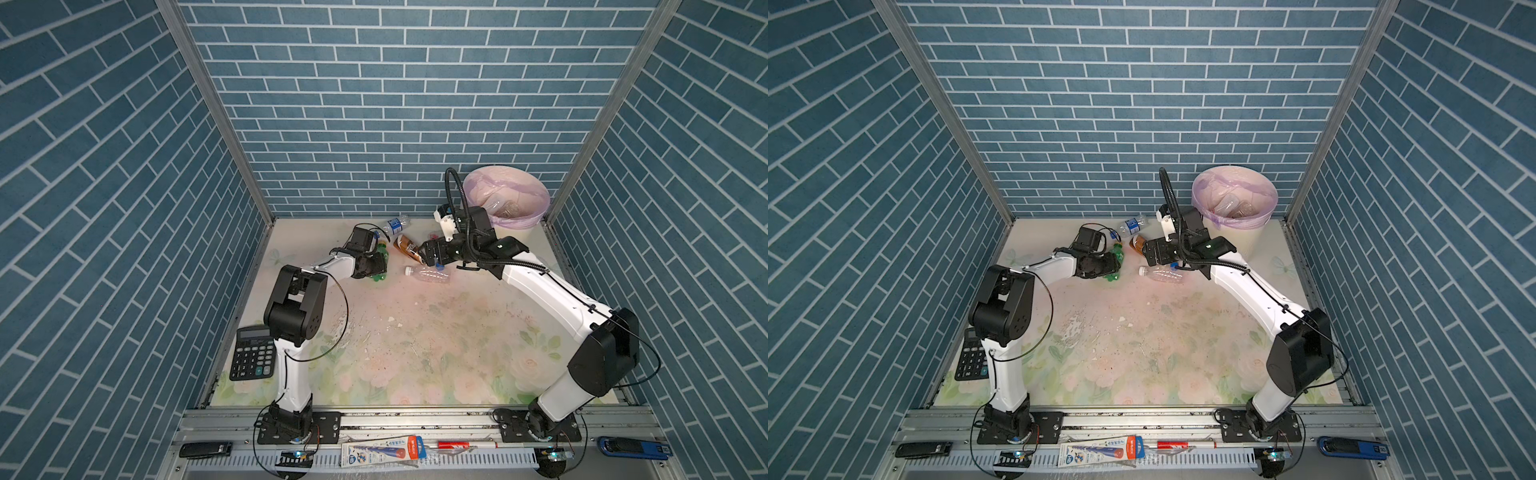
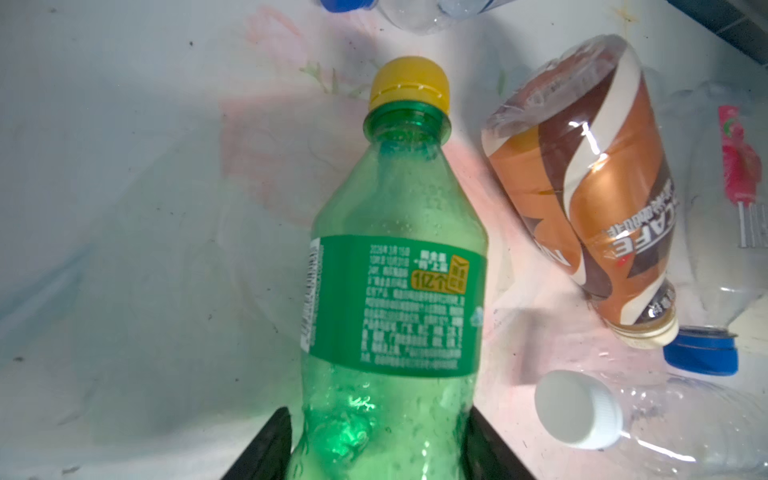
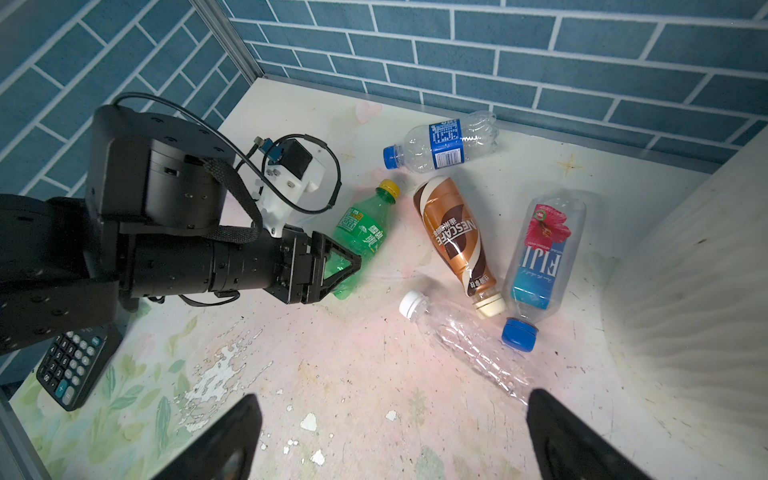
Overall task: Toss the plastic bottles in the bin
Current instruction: 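Lower the left gripper onto the green yellow-capped soda bottle while the right gripper returns, then grasp the green soda bottle with the left gripper and lift it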
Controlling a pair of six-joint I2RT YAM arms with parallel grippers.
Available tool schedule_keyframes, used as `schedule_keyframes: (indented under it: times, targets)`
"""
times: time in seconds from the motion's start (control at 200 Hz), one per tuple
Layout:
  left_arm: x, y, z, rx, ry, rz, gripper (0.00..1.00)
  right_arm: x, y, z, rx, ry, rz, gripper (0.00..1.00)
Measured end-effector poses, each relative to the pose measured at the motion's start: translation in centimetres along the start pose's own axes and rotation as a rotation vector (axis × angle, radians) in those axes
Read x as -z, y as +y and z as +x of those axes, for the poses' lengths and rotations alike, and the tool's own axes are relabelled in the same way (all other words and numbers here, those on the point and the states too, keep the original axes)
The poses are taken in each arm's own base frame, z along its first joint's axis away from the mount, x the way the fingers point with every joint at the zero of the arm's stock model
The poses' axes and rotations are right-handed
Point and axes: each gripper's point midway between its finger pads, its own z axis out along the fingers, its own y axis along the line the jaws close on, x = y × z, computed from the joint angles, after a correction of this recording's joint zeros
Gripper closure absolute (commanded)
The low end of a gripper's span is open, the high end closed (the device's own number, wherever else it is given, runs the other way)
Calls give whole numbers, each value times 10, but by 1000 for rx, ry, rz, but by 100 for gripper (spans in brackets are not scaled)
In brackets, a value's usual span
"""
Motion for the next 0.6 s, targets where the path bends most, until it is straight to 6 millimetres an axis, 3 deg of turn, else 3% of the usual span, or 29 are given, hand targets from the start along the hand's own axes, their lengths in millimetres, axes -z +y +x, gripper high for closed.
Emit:
schedule_keyframes:
  times: [0.295, 0.415, 0.6]
  targets:
    - [-3, -4, -2, -2, -18, 28, 35, -9, -1, 6, -14, 24, -2, 1]
    - [-4, -5, -3, -2, -23, 36, 44, -9, -1, 6, -23, 24, -4, 1]
    - [-6, -9, -2, 14, -39, 73, 49, -9, -1, 6, -29, 24, -4, 1]
